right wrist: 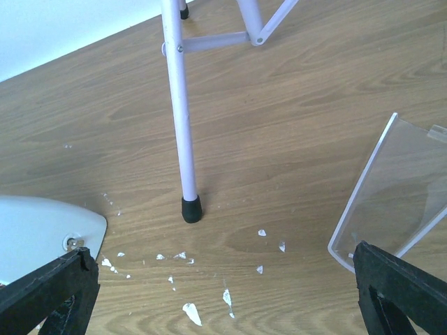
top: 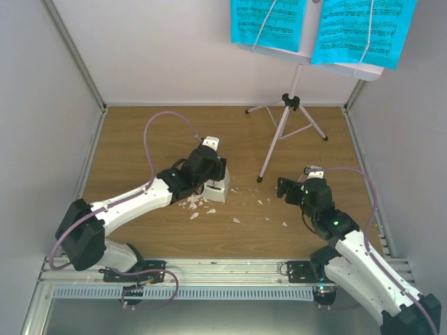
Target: Pack up the instrument practice props
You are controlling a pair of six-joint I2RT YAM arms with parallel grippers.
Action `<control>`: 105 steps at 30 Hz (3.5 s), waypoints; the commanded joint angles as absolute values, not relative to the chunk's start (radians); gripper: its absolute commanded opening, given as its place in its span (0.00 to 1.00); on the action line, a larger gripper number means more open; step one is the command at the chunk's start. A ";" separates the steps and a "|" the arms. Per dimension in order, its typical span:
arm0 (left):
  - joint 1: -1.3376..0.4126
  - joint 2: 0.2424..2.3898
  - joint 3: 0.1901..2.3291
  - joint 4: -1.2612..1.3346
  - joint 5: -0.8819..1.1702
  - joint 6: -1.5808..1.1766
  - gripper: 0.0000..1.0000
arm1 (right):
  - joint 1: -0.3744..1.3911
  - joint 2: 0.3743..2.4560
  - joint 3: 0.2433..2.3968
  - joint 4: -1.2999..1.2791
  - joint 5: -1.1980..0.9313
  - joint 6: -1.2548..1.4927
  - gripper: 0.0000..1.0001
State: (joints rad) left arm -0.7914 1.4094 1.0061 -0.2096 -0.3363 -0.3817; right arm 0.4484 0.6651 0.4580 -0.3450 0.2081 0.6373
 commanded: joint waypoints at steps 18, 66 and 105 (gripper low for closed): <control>-0.488 0.996 0.692 -0.090 0.092 -0.524 0.99 | 0.439 0.628 0.482 -0.380 0.265 0.635 1.00; -0.514 1.388 0.602 0.015 0.138 -0.376 0.74 | 0.439 0.459 0.452 -0.326 0.183 0.602 1.00; -0.575 1.367 0.634 0.027 0.167 -0.346 0.73 | 0.439 0.430 0.436 -0.370 0.243 0.632 1.00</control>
